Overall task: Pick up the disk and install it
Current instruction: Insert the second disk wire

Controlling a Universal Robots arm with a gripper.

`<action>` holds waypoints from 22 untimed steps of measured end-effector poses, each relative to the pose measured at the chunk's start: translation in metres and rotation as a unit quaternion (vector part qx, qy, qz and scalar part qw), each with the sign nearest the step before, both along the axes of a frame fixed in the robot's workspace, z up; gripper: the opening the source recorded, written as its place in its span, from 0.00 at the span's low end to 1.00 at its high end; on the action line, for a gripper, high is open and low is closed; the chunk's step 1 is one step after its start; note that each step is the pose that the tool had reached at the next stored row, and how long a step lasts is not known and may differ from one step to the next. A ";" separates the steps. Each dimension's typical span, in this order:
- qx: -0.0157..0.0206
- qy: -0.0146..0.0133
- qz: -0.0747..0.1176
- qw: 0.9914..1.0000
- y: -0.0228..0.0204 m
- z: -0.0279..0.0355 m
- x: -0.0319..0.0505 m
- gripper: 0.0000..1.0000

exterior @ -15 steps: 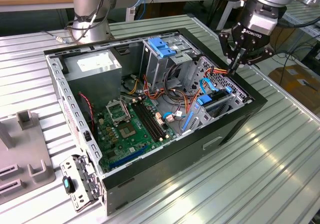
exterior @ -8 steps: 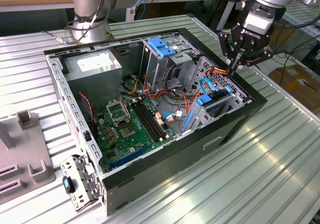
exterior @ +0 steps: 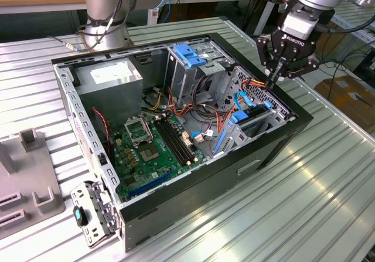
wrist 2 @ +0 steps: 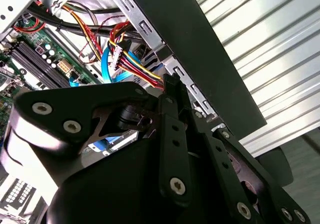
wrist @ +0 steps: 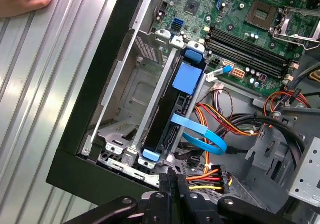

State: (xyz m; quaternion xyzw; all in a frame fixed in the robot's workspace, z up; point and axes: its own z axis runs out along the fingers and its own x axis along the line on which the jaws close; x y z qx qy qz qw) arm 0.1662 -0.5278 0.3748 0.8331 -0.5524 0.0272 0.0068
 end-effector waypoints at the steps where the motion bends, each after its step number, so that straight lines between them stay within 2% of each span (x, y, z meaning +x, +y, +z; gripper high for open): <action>1: 0.000 0.000 0.000 1.000 0.0000 0.0000 0.0000 0.16; 3: 0.000 0.002 -0.001 1.000 0.0000 0.0000 0.0005 0.16; 7: 0.000 0.008 -0.013 1.000 -0.0001 -0.0001 0.0007 0.16; 12: 0.001 0.010 -0.046 0.999 -0.0001 -0.0006 0.0008 0.16; 15: 0.001 0.011 -0.054 0.998 -0.0002 -0.0018 -0.0001 0.16; 19: 0.001 0.012 -0.061 0.998 -0.0003 -0.0039 -0.0057 0.16; 21: 0.001 0.014 -0.075 0.997 -0.0002 -0.0050 -0.0058 0.16; 22: 0.001 0.016 -0.089 0.996 -0.0002 -0.0059 -0.0058 0.16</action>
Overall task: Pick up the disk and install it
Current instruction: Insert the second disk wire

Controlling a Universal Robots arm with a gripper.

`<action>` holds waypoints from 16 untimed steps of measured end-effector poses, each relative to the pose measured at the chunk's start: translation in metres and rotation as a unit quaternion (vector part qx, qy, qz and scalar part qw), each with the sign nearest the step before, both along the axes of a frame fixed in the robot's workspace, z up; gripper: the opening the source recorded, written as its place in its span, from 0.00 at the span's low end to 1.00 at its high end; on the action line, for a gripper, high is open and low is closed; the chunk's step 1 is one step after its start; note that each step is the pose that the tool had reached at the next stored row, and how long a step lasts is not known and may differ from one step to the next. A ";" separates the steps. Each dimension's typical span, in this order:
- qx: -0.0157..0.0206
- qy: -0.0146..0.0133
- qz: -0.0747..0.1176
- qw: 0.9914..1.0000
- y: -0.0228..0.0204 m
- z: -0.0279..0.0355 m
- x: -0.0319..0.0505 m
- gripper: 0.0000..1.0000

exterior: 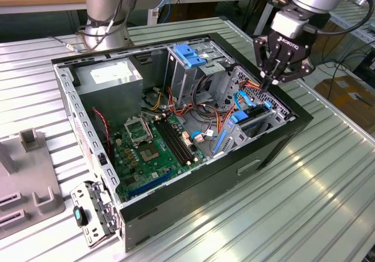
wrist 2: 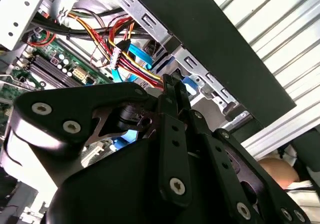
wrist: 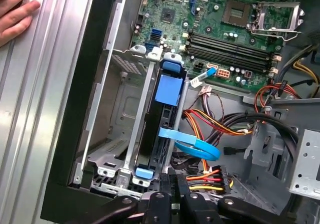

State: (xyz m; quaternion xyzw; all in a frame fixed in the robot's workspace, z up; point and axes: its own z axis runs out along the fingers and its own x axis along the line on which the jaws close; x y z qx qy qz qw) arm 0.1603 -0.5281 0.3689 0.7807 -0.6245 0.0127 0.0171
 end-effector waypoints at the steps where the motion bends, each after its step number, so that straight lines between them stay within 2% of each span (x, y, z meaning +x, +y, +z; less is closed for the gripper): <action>1: 0.000 0.001 -0.012 1.000 0.0000 -0.0007 0.0000 0.16; 5: 0.000 0.003 -0.041 0.999 0.0000 -0.0028 0.0000 0.16; 8: 0.000 0.004 -0.063 0.998 0.0000 -0.0038 0.0000 0.16; 11: 0.000 0.004 -0.063 0.998 -0.0003 -0.0040 0.0000 0.16; 16: 0.004 0.004 -0.063 0.998 -0.0072 -0.0049 -0.0050 0.16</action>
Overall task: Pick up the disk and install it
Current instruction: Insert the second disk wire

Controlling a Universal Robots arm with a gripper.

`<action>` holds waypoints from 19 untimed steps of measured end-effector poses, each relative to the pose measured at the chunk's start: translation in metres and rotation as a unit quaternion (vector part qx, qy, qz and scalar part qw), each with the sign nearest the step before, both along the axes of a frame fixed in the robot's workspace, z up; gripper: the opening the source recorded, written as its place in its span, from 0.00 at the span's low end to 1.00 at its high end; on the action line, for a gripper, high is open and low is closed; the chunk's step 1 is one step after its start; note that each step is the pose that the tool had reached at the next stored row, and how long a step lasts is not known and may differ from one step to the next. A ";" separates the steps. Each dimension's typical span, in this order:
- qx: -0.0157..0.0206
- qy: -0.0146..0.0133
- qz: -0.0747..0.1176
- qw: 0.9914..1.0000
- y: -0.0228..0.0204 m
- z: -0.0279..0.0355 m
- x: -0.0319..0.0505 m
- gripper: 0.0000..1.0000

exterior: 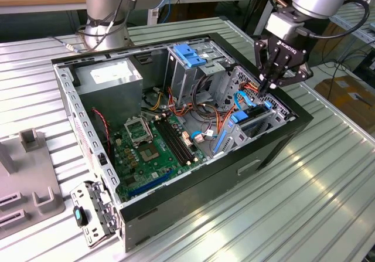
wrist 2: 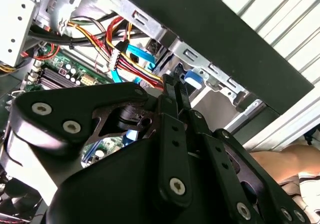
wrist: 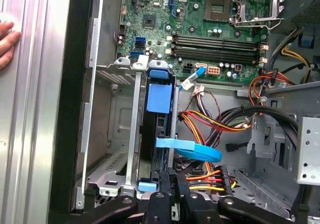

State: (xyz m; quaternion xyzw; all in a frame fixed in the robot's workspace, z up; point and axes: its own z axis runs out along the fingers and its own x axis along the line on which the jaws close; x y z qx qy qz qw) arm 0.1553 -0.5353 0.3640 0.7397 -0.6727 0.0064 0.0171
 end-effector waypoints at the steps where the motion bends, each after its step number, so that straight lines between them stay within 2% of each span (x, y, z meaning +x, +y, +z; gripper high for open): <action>1: 0.000 0.000 0.000 1.000 -0.0002 -0.0005 -0.0018 0.16; 5: 0.000 0.000 0.000 1.000 -0.0012 -0.0074 -0.0062 0.16; 8: 0.000 -0.001 0.000 1.000 -0.0035 -0.0086 -0.0066 0.16; 11: 0.003 -0.001 0.000 1.000 -0.0058 -0.0086 -0.0067 0.16; 13: 0.006 -0.001 0.000 1.000 -0.0107 -0.0089 -0.0069 0.16; 19: 0.006 -0.001 -0.001 1.000 -0.0109 -0.0121 -0.0093 0.16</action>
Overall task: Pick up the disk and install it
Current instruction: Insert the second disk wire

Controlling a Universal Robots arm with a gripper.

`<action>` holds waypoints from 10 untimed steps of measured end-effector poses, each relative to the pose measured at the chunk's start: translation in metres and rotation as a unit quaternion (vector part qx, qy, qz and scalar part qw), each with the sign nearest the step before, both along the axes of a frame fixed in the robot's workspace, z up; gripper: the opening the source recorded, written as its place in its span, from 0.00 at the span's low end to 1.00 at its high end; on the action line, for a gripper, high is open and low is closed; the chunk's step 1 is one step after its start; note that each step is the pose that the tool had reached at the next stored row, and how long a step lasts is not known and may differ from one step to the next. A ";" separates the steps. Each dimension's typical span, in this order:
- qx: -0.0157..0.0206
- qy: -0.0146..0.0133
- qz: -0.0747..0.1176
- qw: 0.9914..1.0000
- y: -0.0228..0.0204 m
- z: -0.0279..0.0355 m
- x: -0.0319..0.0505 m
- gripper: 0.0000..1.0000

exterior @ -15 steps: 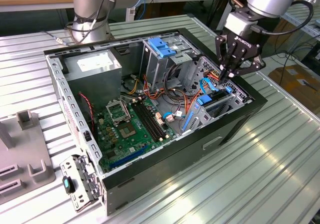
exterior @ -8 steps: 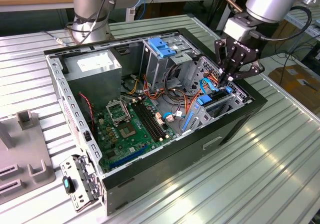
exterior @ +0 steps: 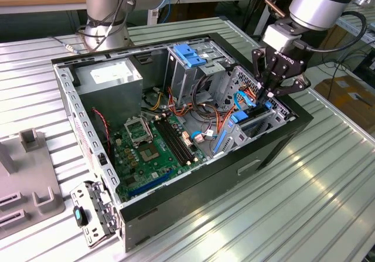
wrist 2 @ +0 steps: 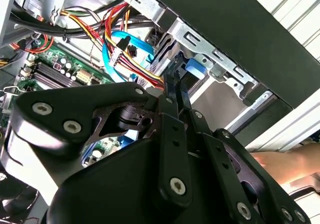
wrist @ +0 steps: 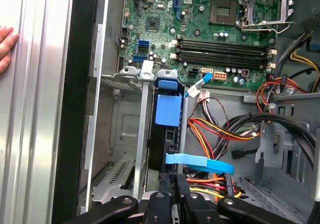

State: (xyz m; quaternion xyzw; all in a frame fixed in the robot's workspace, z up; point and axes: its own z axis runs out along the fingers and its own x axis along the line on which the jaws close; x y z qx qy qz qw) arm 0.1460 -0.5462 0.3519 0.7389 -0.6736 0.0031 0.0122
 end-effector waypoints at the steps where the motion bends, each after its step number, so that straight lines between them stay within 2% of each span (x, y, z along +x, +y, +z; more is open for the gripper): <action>1: 0.000 0.000 -0.001 1.000 0.0000 -0.0010 0.0000 0.16; 3: 0.000 0.000 -0.016 1.000 -0.0001 -0.0022 -0.0001 0.16; 10: 0.000 0.000 -0.017 1.000 0.0000 -0.0040 -0.0002 0.16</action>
